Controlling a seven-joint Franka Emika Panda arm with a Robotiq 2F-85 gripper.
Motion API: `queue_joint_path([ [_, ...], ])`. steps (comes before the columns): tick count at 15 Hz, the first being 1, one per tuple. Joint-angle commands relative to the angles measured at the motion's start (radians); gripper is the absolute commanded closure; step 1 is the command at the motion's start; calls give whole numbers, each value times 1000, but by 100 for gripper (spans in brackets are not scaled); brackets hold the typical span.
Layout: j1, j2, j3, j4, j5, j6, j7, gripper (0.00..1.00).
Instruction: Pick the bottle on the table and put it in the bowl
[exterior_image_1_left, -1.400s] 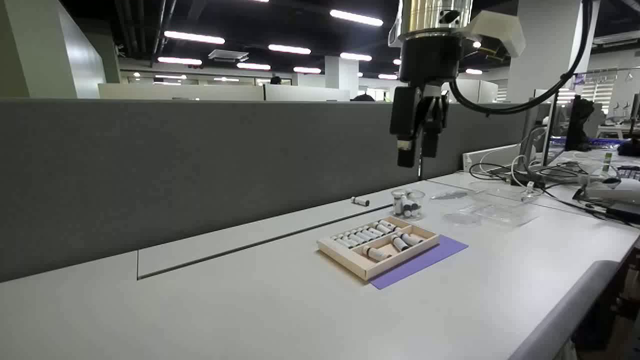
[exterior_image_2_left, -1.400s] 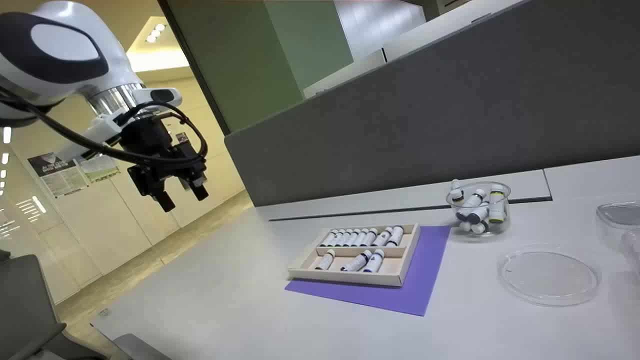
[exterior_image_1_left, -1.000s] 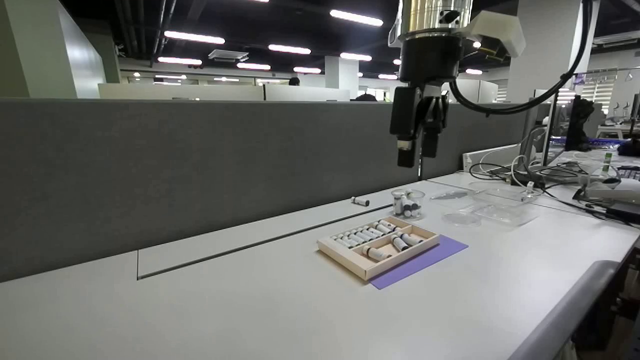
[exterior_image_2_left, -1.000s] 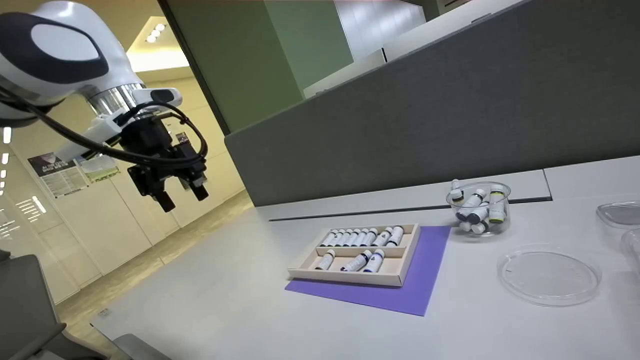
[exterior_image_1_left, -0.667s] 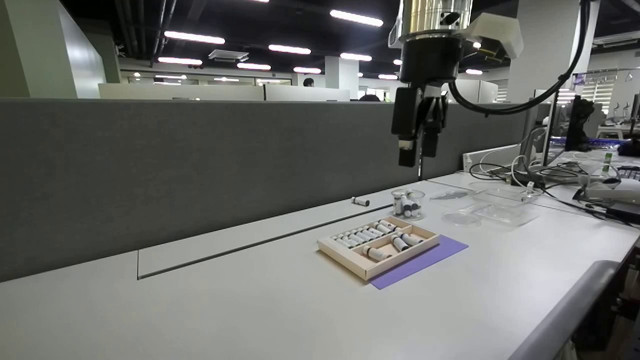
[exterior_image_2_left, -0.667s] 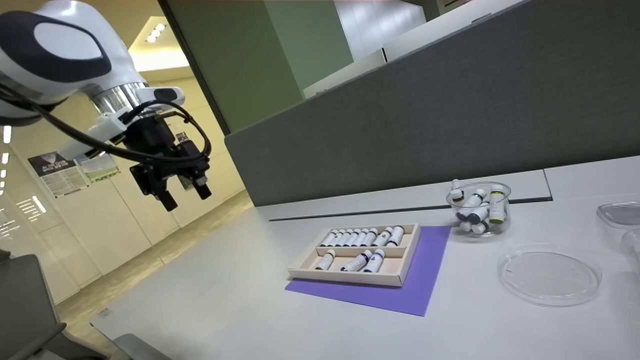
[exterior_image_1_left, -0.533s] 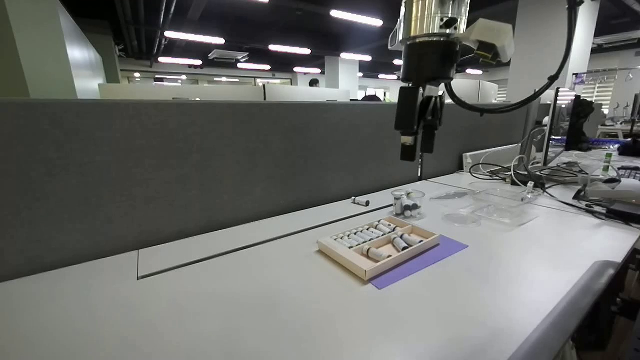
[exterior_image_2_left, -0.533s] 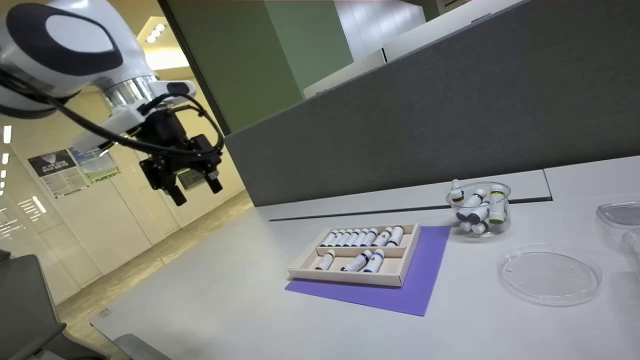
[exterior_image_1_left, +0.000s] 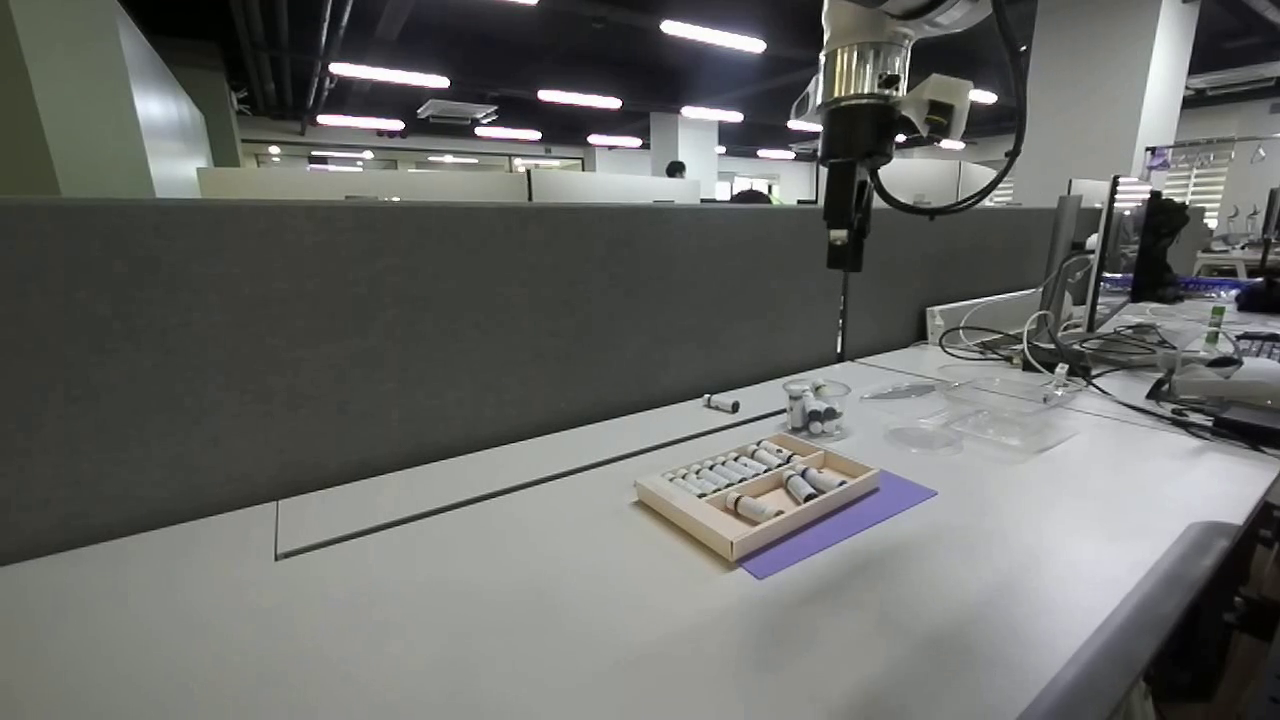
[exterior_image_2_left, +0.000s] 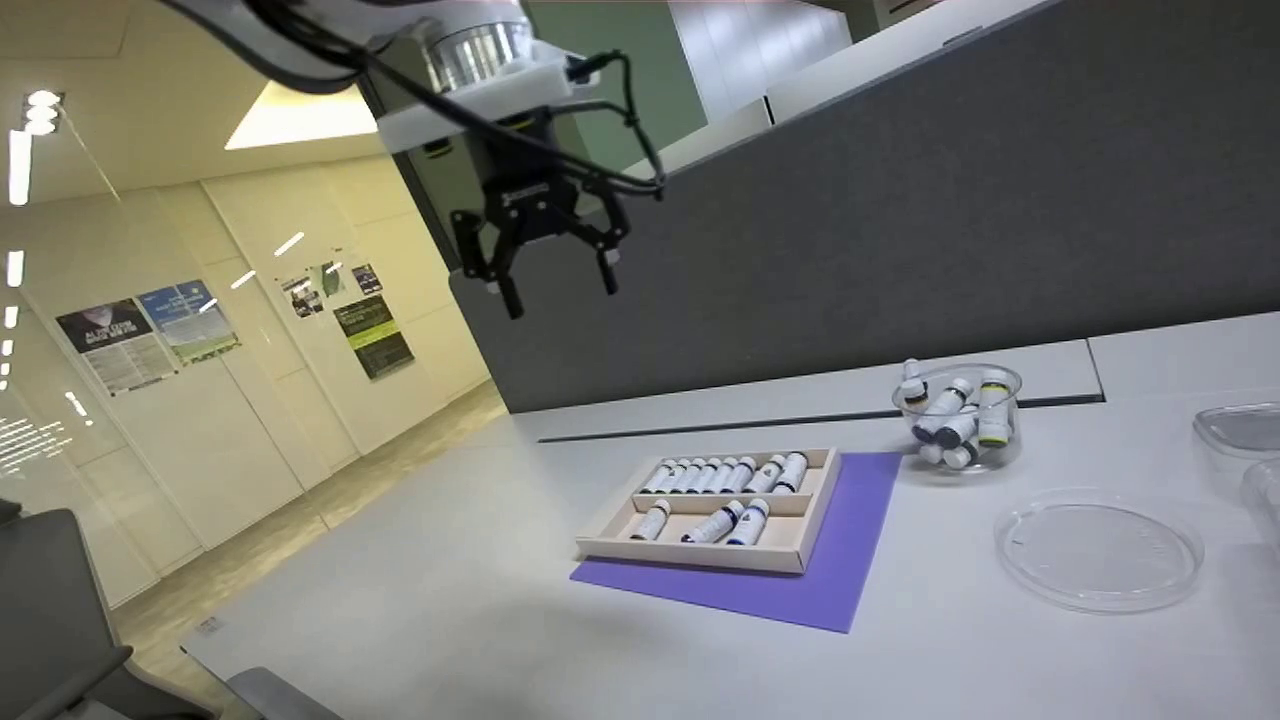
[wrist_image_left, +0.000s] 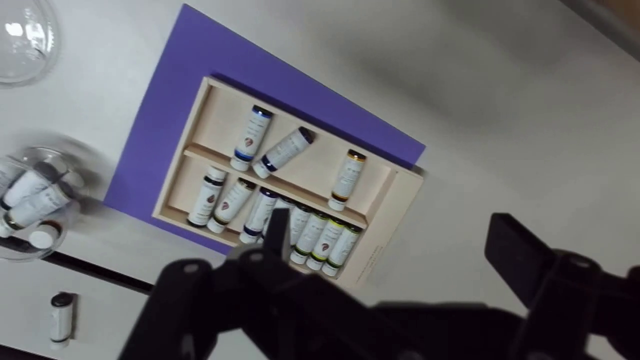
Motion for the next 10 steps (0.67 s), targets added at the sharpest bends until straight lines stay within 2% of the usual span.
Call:
queue_joint_path([
  [1, -73, 179, -14, 256, -2, -137, 1, 0],
  [3, -112, 256, -16, 371, 2, -189, 81, 0],
  [4, -110, 165, 7, 228, -4, -113, 10, 0],
  [7, -140, 243, 8, 331, -6, -153, 38, 0],
  [10, -137, 253, 10, 341, -6, -157, 50, 0],
])
